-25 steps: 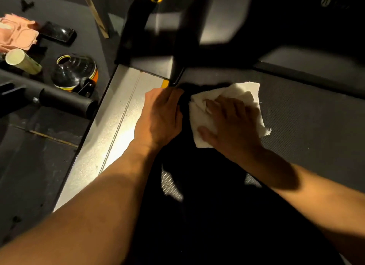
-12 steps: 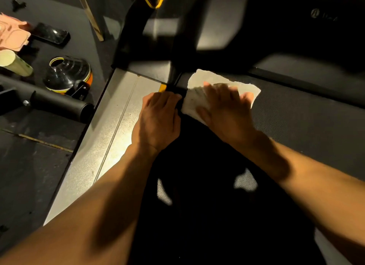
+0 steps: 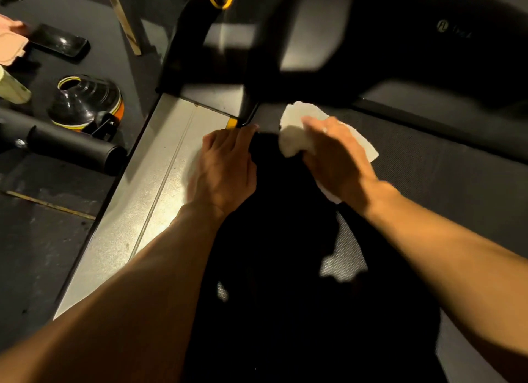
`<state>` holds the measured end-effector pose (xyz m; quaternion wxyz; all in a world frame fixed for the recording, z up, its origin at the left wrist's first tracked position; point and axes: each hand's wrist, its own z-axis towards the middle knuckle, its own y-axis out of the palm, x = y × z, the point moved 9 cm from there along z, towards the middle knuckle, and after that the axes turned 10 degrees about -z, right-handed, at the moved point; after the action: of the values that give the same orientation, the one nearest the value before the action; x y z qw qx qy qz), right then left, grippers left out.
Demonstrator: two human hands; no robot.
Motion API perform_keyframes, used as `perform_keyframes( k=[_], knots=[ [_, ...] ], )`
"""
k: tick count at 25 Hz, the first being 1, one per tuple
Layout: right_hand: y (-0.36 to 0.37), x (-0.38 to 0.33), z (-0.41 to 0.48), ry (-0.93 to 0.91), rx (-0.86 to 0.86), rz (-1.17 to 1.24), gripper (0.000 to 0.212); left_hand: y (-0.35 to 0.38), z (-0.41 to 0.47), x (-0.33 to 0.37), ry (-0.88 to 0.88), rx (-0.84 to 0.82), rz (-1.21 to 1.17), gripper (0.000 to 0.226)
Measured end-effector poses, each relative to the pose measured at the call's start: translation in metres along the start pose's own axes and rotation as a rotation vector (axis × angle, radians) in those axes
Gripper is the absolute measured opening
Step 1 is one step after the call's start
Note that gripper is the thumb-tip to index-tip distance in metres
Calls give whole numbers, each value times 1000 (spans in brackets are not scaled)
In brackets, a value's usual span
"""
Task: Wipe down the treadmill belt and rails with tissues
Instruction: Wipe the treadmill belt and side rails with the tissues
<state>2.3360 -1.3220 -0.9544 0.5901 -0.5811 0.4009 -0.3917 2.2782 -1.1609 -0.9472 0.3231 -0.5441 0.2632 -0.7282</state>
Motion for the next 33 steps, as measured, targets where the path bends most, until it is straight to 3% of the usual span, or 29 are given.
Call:
perform_keyframes(
  k=[4,9,12,14,17,19,24,26,28,29,33],
  knots=[
    [15,2,38,132,-4,82,48,7,2,-1,17,-51,19,37],
    [13,-31,-5,-131,62,154,43,9,1,-6,8,-55,23,30],
    [16,14,12,87,-2,171,32,11,-1,-9,10,-68,81,33],
    [17,13,30,209,-5,155,35,16,1,-9,25,-91,91,33],
    [22,-32,7,35,48,38,44,25,-1,-16,19,-131,73,35],
    [19,-25,-20,-69,100,73,45,25,-2,-18,6,-141,92,35],
    [26,34,29,167,26,67,38,24,3,-3,90,-147,269,31],
    [33,11,16,76,9,40,37,18,5,-1,104,-135,254,35],
    [25,9,-16,-94,94,26,28,18,1,-1,86,-163,272,36],
    [18,26,-30,-94,141,42,23,21,-2,2,72,-168,315,35],
    [15,111,-31,332,226,136,30,50,-15,18,-84,-153,363,35]
  ],
)
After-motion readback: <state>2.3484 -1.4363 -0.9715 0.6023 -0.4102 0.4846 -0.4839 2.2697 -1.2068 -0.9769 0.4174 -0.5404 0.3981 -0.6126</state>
